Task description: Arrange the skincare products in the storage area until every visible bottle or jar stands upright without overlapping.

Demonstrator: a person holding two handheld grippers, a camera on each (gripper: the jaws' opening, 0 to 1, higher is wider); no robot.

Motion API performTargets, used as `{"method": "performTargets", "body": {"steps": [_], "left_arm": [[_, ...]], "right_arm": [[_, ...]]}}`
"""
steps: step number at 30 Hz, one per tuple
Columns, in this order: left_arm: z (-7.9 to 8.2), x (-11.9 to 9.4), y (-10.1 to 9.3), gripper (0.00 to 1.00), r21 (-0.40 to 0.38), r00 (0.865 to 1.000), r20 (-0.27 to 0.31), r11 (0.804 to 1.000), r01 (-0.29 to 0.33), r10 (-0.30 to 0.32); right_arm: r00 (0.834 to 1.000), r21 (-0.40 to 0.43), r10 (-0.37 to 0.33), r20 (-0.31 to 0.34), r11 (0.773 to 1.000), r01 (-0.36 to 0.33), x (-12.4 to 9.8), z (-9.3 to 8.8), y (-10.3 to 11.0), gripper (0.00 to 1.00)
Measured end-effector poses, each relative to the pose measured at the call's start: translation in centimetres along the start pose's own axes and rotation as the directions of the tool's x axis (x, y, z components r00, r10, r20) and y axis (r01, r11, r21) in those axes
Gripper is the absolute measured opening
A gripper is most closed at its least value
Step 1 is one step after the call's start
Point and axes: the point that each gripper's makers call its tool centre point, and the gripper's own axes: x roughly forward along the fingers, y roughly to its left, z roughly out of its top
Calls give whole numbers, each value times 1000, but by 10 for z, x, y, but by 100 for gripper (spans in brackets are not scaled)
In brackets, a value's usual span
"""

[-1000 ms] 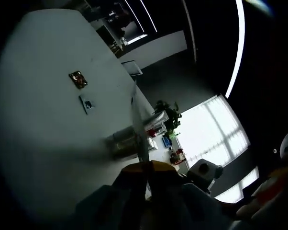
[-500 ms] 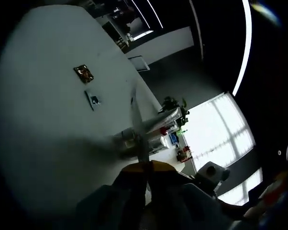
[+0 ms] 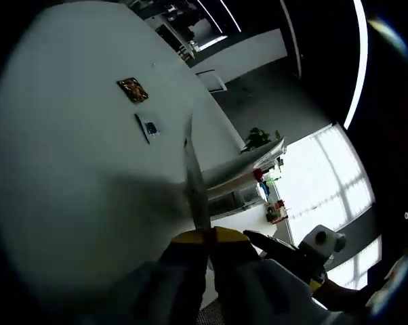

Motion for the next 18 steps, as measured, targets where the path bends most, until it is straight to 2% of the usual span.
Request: {"method": "performTargets", "body": {"steps": [3, 9, 18], "left_arm": [[-3, 3, 1, 0, 5, 1000, -7, 1000, -5, 5], [-6, 7, 12, 0, 43, 998, -16, 997, -66, 67], [-7, 13, 22, 0, 83, 993, -16, 990, -118, 120]], "right_arm": [[1000, 6, -10, 1, 1000, 10, -2, -1, -2, 100], [1000, 10, -24, -7, 1000, 24, -5, -4, -5, 100], [999, 16, -32, -8, 999, 33, -7, -5, -10, 100]]}}
